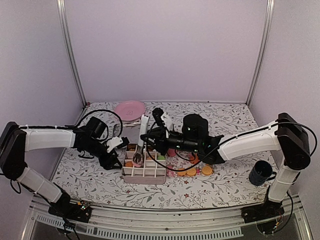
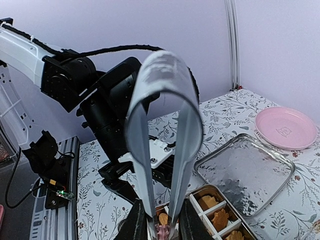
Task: Pack the cookies
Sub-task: Adjust the fake cookies in the empty pocket of the box.
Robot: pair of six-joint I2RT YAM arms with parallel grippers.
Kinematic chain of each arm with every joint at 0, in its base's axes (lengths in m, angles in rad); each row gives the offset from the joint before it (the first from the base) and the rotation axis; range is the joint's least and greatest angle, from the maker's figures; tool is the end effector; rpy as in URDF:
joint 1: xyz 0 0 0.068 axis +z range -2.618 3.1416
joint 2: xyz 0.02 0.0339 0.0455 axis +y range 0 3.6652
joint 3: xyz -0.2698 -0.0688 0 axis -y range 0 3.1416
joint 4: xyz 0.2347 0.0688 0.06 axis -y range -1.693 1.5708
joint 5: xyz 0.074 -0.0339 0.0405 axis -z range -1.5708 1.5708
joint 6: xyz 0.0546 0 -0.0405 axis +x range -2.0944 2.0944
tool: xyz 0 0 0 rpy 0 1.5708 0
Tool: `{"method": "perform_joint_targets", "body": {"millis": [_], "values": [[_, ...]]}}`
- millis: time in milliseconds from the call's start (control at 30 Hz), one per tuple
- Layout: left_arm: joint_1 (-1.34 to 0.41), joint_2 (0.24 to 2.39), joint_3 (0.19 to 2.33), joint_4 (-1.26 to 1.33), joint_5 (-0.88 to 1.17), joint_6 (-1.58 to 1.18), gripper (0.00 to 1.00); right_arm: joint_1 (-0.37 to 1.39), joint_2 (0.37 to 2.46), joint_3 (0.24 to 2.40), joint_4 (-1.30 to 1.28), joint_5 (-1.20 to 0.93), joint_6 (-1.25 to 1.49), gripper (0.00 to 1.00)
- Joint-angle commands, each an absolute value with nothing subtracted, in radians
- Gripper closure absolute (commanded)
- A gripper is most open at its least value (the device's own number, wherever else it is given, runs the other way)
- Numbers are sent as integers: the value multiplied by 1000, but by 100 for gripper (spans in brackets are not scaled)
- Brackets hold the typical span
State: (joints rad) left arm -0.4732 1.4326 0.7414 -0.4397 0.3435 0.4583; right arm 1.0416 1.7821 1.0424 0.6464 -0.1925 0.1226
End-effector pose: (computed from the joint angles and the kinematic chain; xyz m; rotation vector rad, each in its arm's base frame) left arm 0.2189 -0.1327 0.1639 1.2907 2.3376 -0.4673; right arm 0.2017 0.3656 0.2515 -0.9212 1.5120 1.0254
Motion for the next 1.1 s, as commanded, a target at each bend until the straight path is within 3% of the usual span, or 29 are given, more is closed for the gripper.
{"method": "perform_joint_targets", "body": {"millis": [0,467,800,967,1067], "values": [[-491,1437,737,-428,333,475,31,1039,1731,1002,738,-203,176,82],[-492,1406,746,-500,354,502,30,1026,1728,976,760,-196,192,71],[-491,1408,772,-528,339,525,28,1036,1718,997,700,-160,142,69],[-491,1411,780,-533,342,528,27,1037,1692,996,695,-141,133,58],[-491,1414,784,-535,343,528,27,1036,1672,998,698,-136,131,57]]}}
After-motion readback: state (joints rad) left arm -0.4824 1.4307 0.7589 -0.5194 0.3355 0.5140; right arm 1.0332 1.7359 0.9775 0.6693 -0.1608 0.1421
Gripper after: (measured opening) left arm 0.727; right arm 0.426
